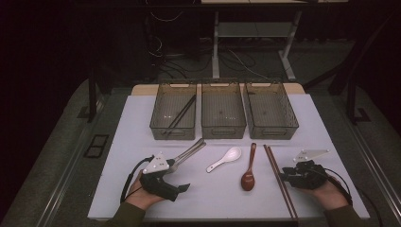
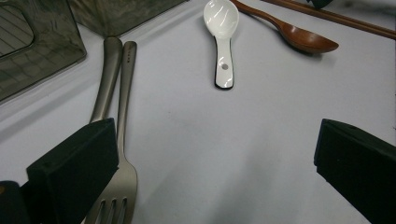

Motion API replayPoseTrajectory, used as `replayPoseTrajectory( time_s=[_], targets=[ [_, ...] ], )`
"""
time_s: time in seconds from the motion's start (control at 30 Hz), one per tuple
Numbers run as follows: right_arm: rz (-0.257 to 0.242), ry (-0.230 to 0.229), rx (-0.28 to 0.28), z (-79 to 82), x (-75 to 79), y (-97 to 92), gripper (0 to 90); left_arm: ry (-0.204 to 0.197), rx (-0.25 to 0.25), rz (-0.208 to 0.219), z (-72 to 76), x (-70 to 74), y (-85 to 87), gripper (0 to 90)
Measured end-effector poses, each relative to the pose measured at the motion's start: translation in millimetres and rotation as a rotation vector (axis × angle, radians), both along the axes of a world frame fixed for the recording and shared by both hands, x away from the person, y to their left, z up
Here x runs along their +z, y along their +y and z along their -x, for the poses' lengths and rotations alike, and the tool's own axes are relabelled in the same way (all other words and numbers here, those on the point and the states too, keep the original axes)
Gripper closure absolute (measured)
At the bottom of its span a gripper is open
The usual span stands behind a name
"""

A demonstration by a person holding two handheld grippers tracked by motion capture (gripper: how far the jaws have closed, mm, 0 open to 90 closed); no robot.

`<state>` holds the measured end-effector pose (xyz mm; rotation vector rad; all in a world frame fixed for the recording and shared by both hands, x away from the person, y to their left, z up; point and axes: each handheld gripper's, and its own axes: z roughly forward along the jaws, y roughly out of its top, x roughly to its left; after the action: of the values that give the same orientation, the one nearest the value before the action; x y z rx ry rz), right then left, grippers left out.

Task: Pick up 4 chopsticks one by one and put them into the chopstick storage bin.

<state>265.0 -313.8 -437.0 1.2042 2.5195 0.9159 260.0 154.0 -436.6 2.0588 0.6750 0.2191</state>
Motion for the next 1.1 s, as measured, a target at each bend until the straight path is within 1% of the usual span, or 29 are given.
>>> replayPoseTrajectory(
  time_s=[0.2,0.4,0.6,0.87,1.1],
  targets=[
    [0.002,0.008,0.007,0.3,-0.5,2.2,68.4,0.000,0.000,-0.001,-0.1,-0.1,-0.1,0.0],
    [0.039,0.004,0.016,-0.4,-2.0,2.6,70.3,0.000,0.001,-0.001,0.0,0.0,0.0,0.0],
    [0.052,-0.003,0.007,-2.3,-2.3,0.2,72.1,0.000,0.000,-0.001,-0.1,-0.1,0.0,0.0],
    [0.057,-0.007,-0.012,-5.3,-2.5,-4.0,74.1,0.001,-0.001,-0.001,0.0,-0.3,-0.5,0.0],
    [0.091,-0.021,-0.020,-6.7,-2.1,-4.7,75.2,0.000,-0.003,-0.001,0.0,-0.3,-0.5,0.0]
  ],
)
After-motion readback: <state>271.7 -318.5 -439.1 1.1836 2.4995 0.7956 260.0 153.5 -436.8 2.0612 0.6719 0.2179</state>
